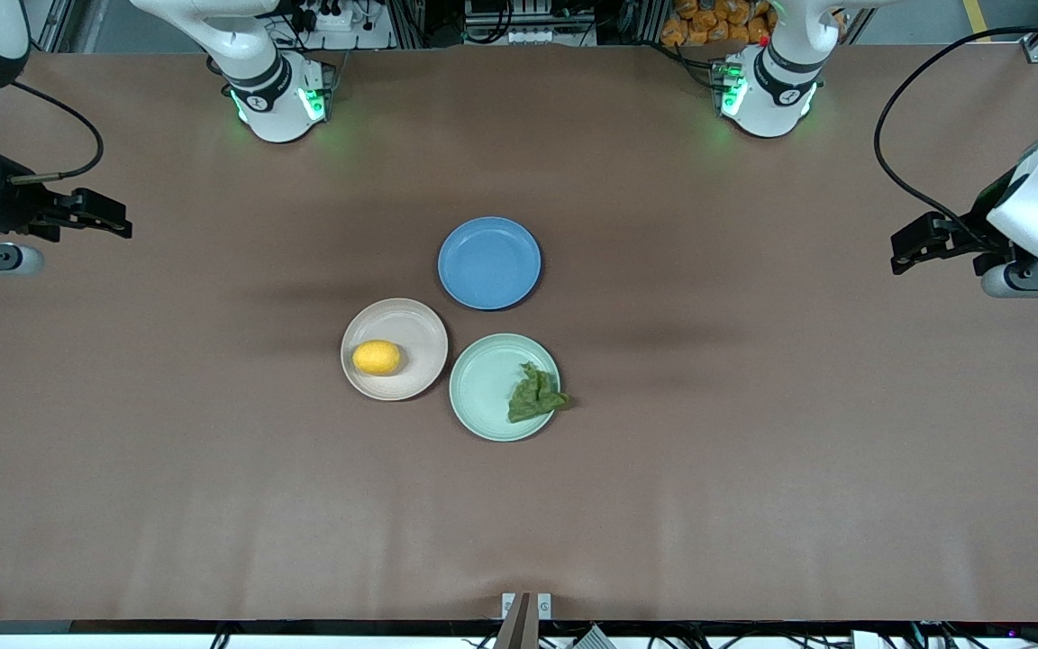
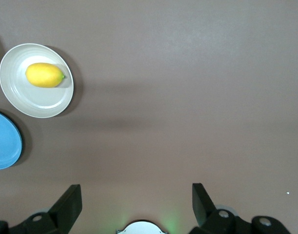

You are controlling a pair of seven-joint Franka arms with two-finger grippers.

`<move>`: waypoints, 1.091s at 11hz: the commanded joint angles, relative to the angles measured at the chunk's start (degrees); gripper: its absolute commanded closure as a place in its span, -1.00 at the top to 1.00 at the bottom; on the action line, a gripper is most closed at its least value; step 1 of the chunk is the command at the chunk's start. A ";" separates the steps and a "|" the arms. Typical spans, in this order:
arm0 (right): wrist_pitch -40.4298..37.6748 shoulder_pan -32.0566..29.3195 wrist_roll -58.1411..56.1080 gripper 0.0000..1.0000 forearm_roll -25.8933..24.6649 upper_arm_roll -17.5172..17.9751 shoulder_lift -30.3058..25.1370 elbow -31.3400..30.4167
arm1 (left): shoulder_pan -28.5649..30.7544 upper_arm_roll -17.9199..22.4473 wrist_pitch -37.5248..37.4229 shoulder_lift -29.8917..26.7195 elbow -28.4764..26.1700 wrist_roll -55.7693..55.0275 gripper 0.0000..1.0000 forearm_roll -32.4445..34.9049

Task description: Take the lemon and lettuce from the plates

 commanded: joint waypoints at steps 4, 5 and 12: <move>-2.34 -6.32 -9.18 1.00 4.65 -0.69 -6.23 -0.65 | 0.38 -0.24 -0.93 -0.21 0.24 1.21 1.00 0.23; -2.35 -7.54 -9.18 1.00 4.65 -0.69 -6.07 -0.74 | 0.29 -0.24 -0.93 -0.21 0.24 0.86 1.00 0.31; 4.15 -4.40 -1.57 1.00 5.18 -0.25 -4.66 -8.38 | 0.12 -0.24 -0.93 0.14 0.16 0.95 1.00 0.23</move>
